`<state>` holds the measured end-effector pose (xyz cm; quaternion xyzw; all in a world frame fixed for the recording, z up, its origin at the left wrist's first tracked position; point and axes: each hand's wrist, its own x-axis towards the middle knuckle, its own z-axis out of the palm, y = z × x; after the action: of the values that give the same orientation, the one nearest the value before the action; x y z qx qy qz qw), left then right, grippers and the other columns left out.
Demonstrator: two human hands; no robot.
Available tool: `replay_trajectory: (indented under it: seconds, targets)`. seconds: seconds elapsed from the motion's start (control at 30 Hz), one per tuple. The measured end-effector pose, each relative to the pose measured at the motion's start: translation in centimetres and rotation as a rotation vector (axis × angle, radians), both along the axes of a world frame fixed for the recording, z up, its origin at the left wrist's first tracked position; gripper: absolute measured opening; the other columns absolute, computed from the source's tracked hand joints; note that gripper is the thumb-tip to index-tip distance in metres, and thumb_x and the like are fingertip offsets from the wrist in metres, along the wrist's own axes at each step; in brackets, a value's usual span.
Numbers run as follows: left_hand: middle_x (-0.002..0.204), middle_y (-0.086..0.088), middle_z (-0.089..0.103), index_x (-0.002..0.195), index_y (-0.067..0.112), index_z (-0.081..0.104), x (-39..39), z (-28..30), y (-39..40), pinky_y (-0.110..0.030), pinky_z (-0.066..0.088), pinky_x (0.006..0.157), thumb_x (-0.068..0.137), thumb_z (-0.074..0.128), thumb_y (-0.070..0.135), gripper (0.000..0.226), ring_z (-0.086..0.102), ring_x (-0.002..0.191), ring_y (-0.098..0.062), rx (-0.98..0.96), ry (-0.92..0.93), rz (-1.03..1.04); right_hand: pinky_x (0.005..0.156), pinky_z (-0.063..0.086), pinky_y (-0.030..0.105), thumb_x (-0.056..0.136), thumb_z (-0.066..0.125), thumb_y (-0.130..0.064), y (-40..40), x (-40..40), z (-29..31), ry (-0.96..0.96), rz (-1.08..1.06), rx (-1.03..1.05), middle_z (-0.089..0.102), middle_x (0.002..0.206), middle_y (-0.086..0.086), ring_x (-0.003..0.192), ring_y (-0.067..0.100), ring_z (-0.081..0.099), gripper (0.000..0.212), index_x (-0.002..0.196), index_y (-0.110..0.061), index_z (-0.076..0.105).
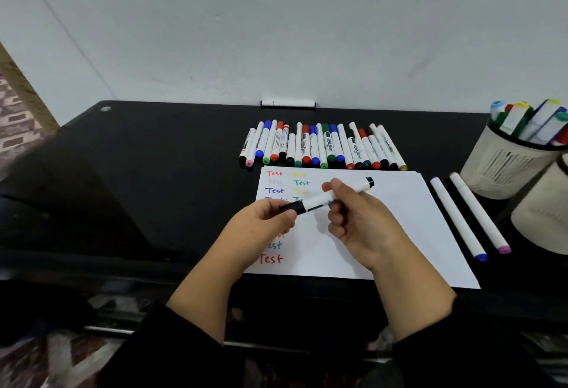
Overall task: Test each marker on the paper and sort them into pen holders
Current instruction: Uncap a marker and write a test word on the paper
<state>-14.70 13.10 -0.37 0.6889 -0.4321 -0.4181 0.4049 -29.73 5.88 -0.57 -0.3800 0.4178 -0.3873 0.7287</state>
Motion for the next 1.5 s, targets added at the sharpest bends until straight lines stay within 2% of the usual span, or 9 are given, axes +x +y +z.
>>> replay_trajectory:
  seconds: [0.13, 0.3, 0.53, 0.73, 0.9, 1.0, 1.13, 1.27, 1.5]
  targets:
    - [0.088, 0.013, 0.068, 0.086, 0.037, 0.061, -0.1, 0.4, -0.5, -0.015, 0.042, 0.065, 0.09, 0.058, 0.031, 0.008, 0.062, 0.087, -0.004, -0.005, -0.078, -0.048, 0.04, 0.026, 0.02, 0.087, 0.065, -0.031, 0.3, 1.2, -0.3, 0.161, 0.002, -0.091, 0.04, 0.048, -0.004, 0.042, 0.008, 0.031, 0.021, 0.081, -0.012, 0.061]
    - [0.076, 0.014, 0.066, 0.081, 0.034, 0.063, 0.0, 0.5, -0.6, -0.005, 0.041, 0.053, 0.091, 0.054, 0.037, 0.013, 0.057, 0.071, 0.004, 0.031, -0.147, -0.093, 0.039, 0.028, 0.019, 0.087, 0.066, -0.03, 0.4, 1.6, -0.5, 0.211, -0.012, -0.124, 0.044, 0.047, -0.001, 0.038, 0.007, 0.035, 0.021, 0.079, -0.012, 0.06]
    - [0.069, 0.007, 0.068, 0.083, 0.027, 0.069, 0.5, 0.7, -0.4, -0.032, 0.05, 0.084, 0.092, 0.054, 0.033, 0.019, 0.062, 0.074, -0.011, 0.08, -0.094, -0.113, 0.04, 0.025, 0.019, 0.093, 0.057, -0.019, 0.4, 2.4, -0.5, 0.191, 0.025, -0.201, 0.038, 0.046, -0.004, 0.041, 0.009, 0.029, 0.022, 0.072, -0.014, 0.056]
    - [0.065, 0.008, 0.066, 0.085, 0.021, 0.07, 0.8, 0.8, -0.2, -0.024, 0.05, 0.079, 0.093, 0.053, 0.029, 0.02, 0.062, 0.069, -0.006, 0.083, -0.023, -0.138, 0.042, 0.022, 0.02, 0.093, 0.056, -0.015, 0.0, 2.5, -0.4, 0.172, 0.075, -0.236, 0.034, 0.047, -0.004, 0.043, 0.01, 0.024, 0.034, 0.061, -0.017, 0.046]
    - [0.059, 0.009, 0.056, 0.088, 0.016, 0.066, 1.0, 0.8, -0.1, -0.022, 0.05, 0.077, 0.096, 0.048, 0.029, 0.024, 0.058, 0.062, -0.004, 0.136, 0.06, -0.211, 0.043, 0.023, 0.019, 0.093, 0.057, -0.017, -0.4, 2.5, -0.1, 0.177, 0.158, -0.273, 0.036, 0.047, -0.005, 0.044, 0.009, 0.025, 0.034, 0.06, -0.017, 0.049]
    - [0.063, 0.01, 0.056, 0.086, 0.021, 0.064, 0.9, 0.6, -0.3, -0.029, 0.049, 0.083, 0.097, 0.045, 0.033, 0.025, 0.057, 0.068, -0.007, 0.135, -0.072, -0.18, 0.043, 0.024, 0.02, 0.089, 0.063, -0.027, -0.2, 2.9, 0.0, 0.208, 0.129, -0.219, 0.037, 0.045, -0.007, 0.045, 0.009, 0.027, 0.028, 0.064, -0.017, 0.057]
    - [0.069, 0.008, 0.06, 0.085, 0.026, 0.063, 0.7, 0.3, -0.4, -0.029, 0.048, 0.077, 0.097, 0.044, 0.035, 0.024, 0.057, 0.075, -0.011, 0.117, -0.183, -0.16, 0.045, 0.026, 0.023, 0.086, 0.066, -0.035, -0.2, 3.4, -0.3, 0.349, 0.059, -0.206, 0.04, 0.04, -0.011, 0.041, 0.009, 0.029, 0.028, 0.065, -0.019, 0.058]
    - [0.061, 0.008, 0.059, 0.088, 0.014, 0.067, 1.1, 0.2, -0.3, -0.033, 0.049, 0.086, 0.096, 0.047, 0.03, 0.027, 0.058, 0.069, -0.009, 0.101, -0.013, -0.184, 0.046, 0.023, 0.026, 0.091, 0.058, -0.026, -0.5, 3.5, -0.2, 0.353, 0.074, -0.247, 0.035, 0.04, -0.01, 0.043, 0.011, 0.024, 0.031, 0.063, -0.016, 0.05]
    - [0.062, 0.005, 0.057, 0.088, 0.01, 0.067, 1.3, 0.3, -0.3, -0.023, 0.05, 0.077, 0.096, 0.048, 0.026, 0.027, 0.057, 0.06, -0.006, 0.118, 0.173, -0.223, 0.043, 0.018, 0.023, 0.093, 0.055, -0.018, -0.9, 3.2, -0.1, 0.23, 0.141, -0.241, 0.028, 0.048, -0.002, 0.042, 0.01, 0.019, 0.029, 0.066, -0.011, 0.046]
